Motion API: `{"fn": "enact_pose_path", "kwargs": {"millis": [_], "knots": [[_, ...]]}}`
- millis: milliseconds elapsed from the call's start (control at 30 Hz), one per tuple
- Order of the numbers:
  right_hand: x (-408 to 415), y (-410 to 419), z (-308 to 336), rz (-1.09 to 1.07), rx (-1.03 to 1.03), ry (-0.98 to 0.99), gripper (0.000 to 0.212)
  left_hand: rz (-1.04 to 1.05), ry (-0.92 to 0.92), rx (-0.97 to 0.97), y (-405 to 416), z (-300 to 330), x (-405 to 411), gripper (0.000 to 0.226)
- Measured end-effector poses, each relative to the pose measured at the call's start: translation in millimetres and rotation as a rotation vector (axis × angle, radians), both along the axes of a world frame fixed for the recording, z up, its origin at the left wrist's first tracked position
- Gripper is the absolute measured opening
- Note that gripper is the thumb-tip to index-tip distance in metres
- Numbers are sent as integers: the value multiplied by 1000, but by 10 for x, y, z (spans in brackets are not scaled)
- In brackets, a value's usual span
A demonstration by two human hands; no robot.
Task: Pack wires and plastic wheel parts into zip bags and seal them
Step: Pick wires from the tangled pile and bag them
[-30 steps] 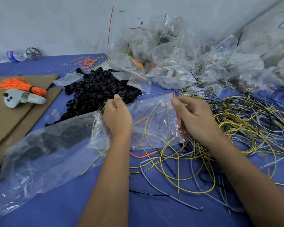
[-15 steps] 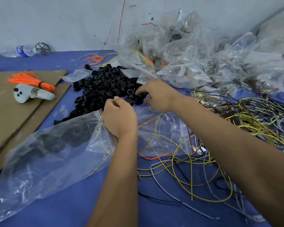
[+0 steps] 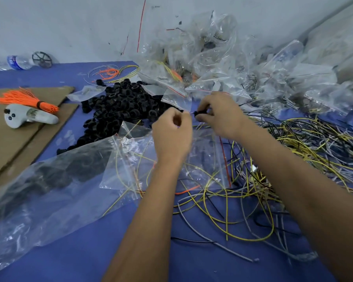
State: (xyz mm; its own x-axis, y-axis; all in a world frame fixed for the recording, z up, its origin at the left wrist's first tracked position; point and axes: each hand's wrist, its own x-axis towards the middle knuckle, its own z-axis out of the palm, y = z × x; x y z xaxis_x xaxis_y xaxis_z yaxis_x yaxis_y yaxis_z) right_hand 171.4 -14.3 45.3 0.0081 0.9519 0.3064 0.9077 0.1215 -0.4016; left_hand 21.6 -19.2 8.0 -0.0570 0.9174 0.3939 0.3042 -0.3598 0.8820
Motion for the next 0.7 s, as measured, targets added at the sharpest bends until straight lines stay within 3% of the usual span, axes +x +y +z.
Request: {"fn": "enact_pose_path", "kwargs": {"millis": [233, 333, 433, 500, 633, 700], "knots": [[416, -659, 7, -185, 86, 338, 13, -162, 511, -28, -312, 32, 269, 56], [431, -865, -141, -225, 151, 352, 13, -189, 633, -7, -372, 25, 338, 52], [422, -962, -265, -241, 166, 424, 14, -134, 480, -42, -343, -17, 318, 24], [420, -965, -266, -199, 155, 572, 14, -108, 356, -56, -329, -29, 304, 11], [258, -990, -179, 151, 80, 1297, 14, -123, 26, -158, -320, -16, 346, 16], [156, -1005, -177, 262, -17, 1437, 19, -120, -102, -207, -295, -21, 364, 14]]}}
